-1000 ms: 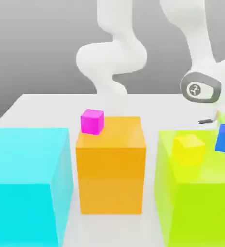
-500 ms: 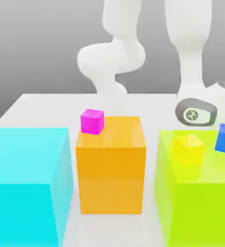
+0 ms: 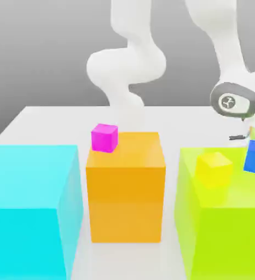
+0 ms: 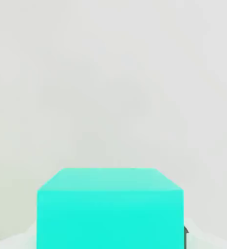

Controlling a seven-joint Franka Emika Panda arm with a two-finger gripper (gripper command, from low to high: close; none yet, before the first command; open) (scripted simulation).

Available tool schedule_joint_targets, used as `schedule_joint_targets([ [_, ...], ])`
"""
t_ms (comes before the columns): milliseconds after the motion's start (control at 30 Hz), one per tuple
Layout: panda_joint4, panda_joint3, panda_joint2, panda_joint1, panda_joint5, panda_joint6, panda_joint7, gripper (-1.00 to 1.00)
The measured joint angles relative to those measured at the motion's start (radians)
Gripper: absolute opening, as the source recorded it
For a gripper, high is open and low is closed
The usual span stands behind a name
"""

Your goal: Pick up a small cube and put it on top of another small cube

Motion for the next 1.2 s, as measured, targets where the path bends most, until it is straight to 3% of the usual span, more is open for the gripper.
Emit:
schedule_joint_targets([
  [100,0.101,0.010,-0.063,0.017,0.012,-0.077,0.037,-1.00],
  [267,0.196,-0.035,-0.179,-0.018,0.117,-0.236,-0.167,-1.00],
  [933,0.296,-0.279,-0.353,-0.077,0.300,-0.617,-1.041,-1.00],
  [1067,0.228,-0.288,-0.316,-0.078,0.304,-0.516,-1.080,-1.00],
  [1100,0.211,-0.287,-0.305,-0.078,0.303,-0.488,-1.080,1.00],
  [1200,0.211,-0.287,-0.305,-0.078,0.303,-0.488,-1.080,1.00],
])
